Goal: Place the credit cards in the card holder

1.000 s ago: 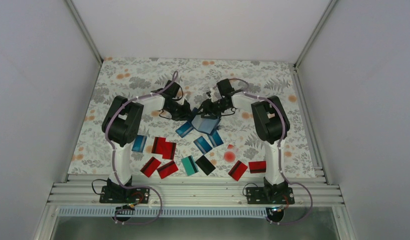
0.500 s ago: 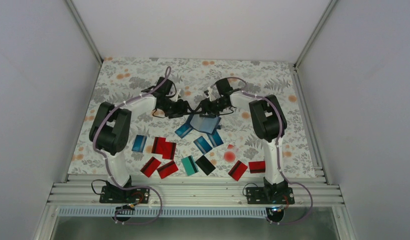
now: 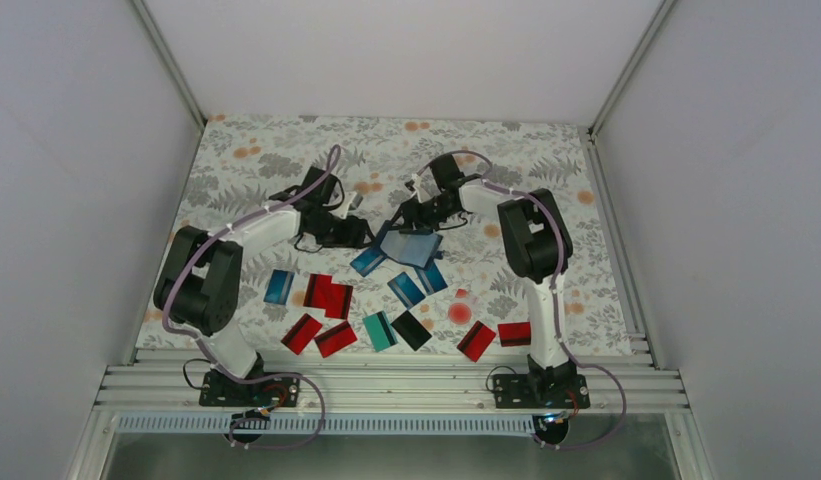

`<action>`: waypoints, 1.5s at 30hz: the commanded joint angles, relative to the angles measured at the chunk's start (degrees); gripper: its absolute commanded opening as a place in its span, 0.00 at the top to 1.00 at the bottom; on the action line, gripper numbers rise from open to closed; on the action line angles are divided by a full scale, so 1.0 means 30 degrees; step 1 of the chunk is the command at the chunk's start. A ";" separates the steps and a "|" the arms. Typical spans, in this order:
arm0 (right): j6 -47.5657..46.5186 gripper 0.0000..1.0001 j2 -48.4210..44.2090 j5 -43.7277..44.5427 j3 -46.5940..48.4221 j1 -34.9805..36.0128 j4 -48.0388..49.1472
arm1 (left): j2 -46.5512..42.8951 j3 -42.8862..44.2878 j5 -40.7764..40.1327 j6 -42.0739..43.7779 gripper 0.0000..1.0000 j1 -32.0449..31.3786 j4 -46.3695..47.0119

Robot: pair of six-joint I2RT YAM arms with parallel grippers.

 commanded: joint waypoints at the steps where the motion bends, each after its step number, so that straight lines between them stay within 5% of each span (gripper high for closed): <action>1: -0.0824 0.49 -0.1102 0.1202 -0.0012 0.0249 -0.1528 | -0.1209 -0.0576 -0.0238 0.0145 0.31 -0.0408 0.0419; 14: -0.0522 0.48 -0.3072 0.1019 -0.1751 0.0415 -0.1727 | -0.4793 -0.3696 -0.3903 -0.4132 0.32 -0.1283 -0.3456; 24: -0.0815 0.47 -0.4369 -0.0757 -0.2835 0.0996 -0.1586 | -0.6835 -0.5630 -0.3653 -0.7019 0.32 -0.2715 -0.5919; 37: -0.0945 0.49 -0.9349 0.2624 -0.6857 0.5135 0.0258 | -1.1765 -0.9341 -0.4038 -1.2906 0.32 -0.3925 -0.8312; 45: -0.2151 0.62 -0.7545 0.3378 -0.6774 0.8842 0.0230 | -1.4912 -1.2201 -0.2788 -1.6227 0.32 -0.4724 -0.7129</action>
